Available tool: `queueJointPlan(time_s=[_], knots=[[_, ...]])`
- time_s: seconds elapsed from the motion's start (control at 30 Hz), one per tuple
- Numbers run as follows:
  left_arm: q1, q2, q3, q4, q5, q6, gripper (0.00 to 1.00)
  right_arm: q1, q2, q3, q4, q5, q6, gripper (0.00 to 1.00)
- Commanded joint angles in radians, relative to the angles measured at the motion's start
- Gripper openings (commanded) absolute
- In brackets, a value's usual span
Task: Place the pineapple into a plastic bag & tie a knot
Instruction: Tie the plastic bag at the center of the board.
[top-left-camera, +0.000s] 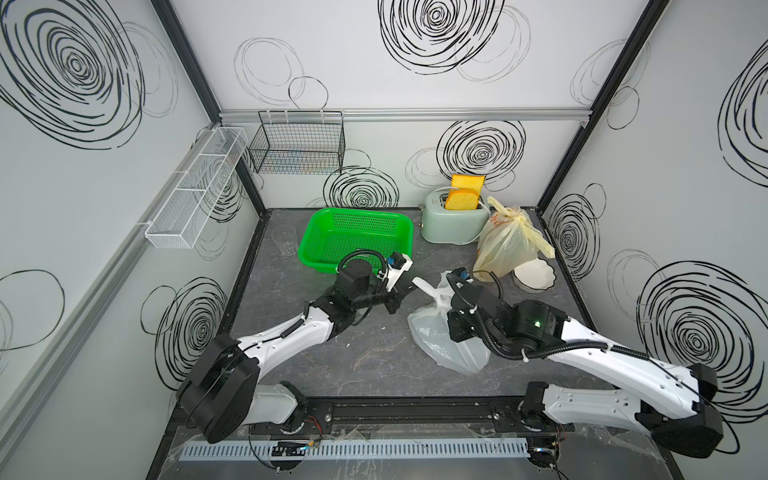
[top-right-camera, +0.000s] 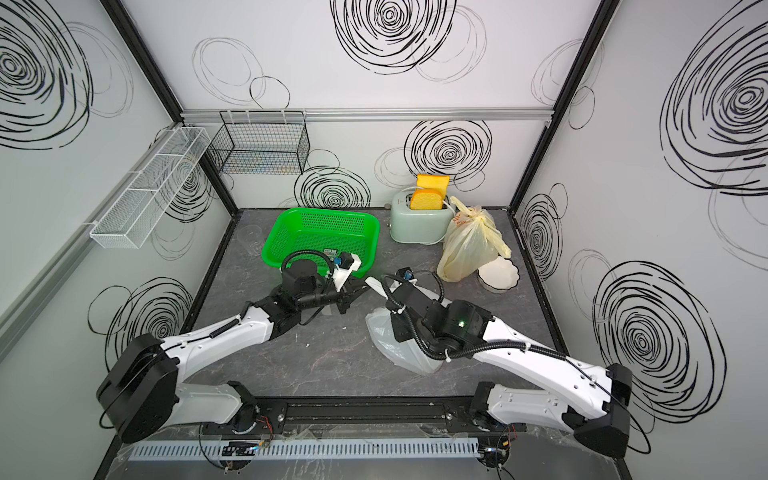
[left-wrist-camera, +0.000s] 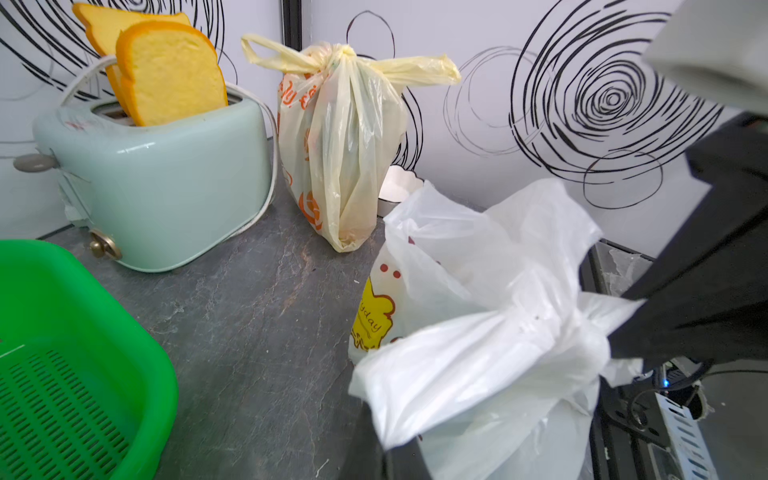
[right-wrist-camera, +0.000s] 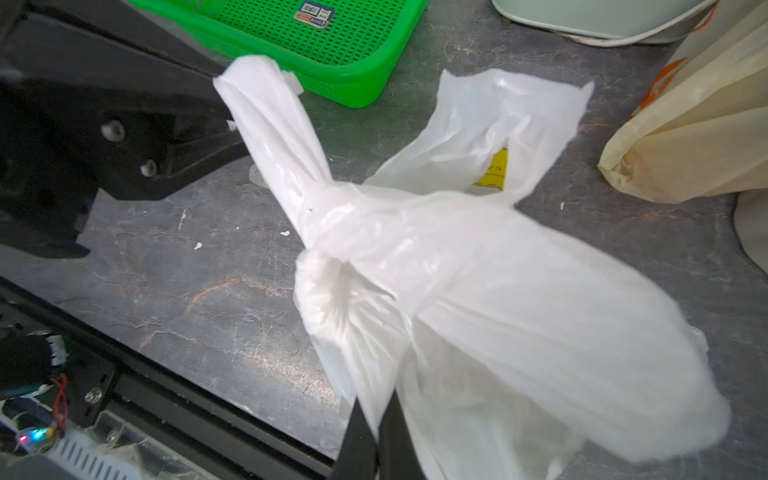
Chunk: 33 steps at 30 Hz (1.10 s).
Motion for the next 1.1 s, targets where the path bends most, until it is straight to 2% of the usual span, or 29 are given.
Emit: queueJointPlan(time_s=[0.0,0.13,0.23,0.4,0.53,0.73,0.97,1.07], knots=[[0.059,-0.047,0.034,-0.010,-0.118,-0.051,0.00,0.007,-0.046,0.041,-0.220,-0.016,0.074,0.00],[0.089,-0.077,0.027,-0.010,-0.165,-0.100,0.00,0.005,-0.078,0.045,-0.351,0.067,0.134,0.00],[0.105,-0.101,0.022,-0.015,-0.215,-0.130,0.00,-0.019,-0.098,0.050,-0.439,0.191,0.174,0.00],[0.128,-0.171,0.030,-0.035,-0.294,-0.143,0.00,-0.217,-0.110,0.082,-0.396,0.273,0.080,0.00],[0.152,-0.229,0.067,-0.065,-0.331,-0.135,0.00,-0.326,-0.093,0.172,-0.319,0.313,-0.033,0.00],[0.188,-0.243,0.129,-0.097,-0.324,-0.111,0.00,-0.458,-0.052,0.287,-0.227,0.317,-0.192,0.00],[0.269,-0.254,-0.015,-0.039,-0.274,-0.195,0.00,-0.596,-0.194,0.024,-0.184,0.224,-0.161,0.00],[0.272,-0.278,-0.030,-0.052,-0.266,-0.188,0.00,-0.683,-0.233,0.011,-0.165,0.160,-0.185,0.00]])
